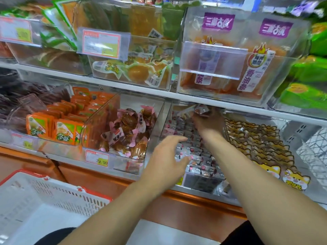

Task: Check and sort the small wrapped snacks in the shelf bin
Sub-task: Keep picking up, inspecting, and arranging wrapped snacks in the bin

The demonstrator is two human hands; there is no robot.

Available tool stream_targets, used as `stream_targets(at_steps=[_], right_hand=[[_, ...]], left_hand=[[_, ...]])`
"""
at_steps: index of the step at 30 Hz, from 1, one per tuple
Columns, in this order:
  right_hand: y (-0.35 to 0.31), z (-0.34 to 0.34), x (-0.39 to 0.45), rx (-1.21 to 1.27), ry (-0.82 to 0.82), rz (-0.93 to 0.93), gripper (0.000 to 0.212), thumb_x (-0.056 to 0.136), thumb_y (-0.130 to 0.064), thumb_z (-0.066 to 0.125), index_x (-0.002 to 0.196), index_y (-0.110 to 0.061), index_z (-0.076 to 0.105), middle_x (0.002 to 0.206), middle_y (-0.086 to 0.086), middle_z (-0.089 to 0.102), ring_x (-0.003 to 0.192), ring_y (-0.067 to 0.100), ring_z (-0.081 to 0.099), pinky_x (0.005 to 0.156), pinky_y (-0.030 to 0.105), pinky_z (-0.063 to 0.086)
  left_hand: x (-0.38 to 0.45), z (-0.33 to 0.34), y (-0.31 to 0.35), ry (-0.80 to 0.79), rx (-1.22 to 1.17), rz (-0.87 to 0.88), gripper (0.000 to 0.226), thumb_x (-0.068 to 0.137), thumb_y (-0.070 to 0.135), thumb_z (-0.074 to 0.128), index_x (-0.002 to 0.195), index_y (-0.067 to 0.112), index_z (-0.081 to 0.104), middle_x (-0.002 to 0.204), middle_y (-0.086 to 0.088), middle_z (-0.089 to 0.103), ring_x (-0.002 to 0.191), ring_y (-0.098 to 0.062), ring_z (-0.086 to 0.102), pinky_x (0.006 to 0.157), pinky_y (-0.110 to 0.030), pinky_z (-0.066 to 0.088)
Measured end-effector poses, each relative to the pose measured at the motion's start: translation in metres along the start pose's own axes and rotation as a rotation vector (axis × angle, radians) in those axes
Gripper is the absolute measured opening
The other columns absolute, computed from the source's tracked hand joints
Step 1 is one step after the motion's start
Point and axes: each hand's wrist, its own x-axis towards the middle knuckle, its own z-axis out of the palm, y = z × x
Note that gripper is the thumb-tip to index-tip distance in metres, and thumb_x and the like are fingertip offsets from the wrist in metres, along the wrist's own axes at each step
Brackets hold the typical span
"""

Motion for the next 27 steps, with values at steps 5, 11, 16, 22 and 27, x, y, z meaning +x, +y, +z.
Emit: stream_targets(at_steps=[5,11,16,22,27], right_hand=[[0.01,0.03,0.022,-0.178,-0.061,-0.246,0.012,0.093,-0.012,0.067,0.093,-0.014,0.055,0.083,-0.005,0.057,0.071,0.008,0.049,0.061,-0.006,0.027],[0.021,0.052,0.036,-0.437,-0.283,-0.439,0.03,0.098,-0.017,0.06,0.128,-0.013,0.065,0.126,0.01,0.068,0.117,0.028,0.061,0.097,0.038,0.049],[0.027,0.056,0.039,-0.871,-0.44,-0.453,0.032,0.092,-0.003,0.053,0.12,-0.005,0.068,0.131,0.021,0.06,0.123,0.038,0.055,0.103,0.05,0.045],[0.025,0.051,0.051,-0.7,-0.397,-0.389,0.045,0.091,0.003,0.058,0.135,-0.006,0.058,0.13,0.02,0.063,0.121,0.035,0.058,0.101,0.048,0.05],[0.035,0.049,0.048,-0.602,-0.258,-0.351,0.013,0.095,-0.007,0.061,0.094,-0.007,0.075,0.098,0.012,0.074,0.094,0.027,0.069,0.077,0.032,0.052]], left_hand=[[0.001,0.014,-0.007,-0.094,0.208,0.073,0.069,0.096,0.055,0.057,0.153,0.023,0.035,0.158,0.006,0.032,0.147,-0.01,0.022,0.113,-0.021,0.013],[0.002,0.014,-0.016,-0.173,0.304,0.045,0.072,0.094,0.057,0.057,0.153,0.021,0.034,0.16,0.001,0.027,0.151,-0.017,0.014,0.123,-0.036,0.02],[0.001,0.012,-0.016,-0.191,0.278,0.035,0.073,0.094,0.06,0.054,0.154,0.022,0.034,0.162,0.002,0.024,0.152,-0.016,0.012,0.124,-0.038,0.02],[-0.001,0.013,-0.015,-0.218,0.288,0.004,0.071,0.095,0.063,0.051,0.153,0.025,0.036,0.163,0.003,0.022,0.153,-0.015,0.008,0.122,-0.039,0.017],[0.0,0.014,-0.016,-0.204,0.262,-0.004,0.068,0.095,0.065,0.049,0.151,0.027,0.039,0.162,0.004,0.024,0.152,-0.014,0.011,0.122,-0.038,0.02]])
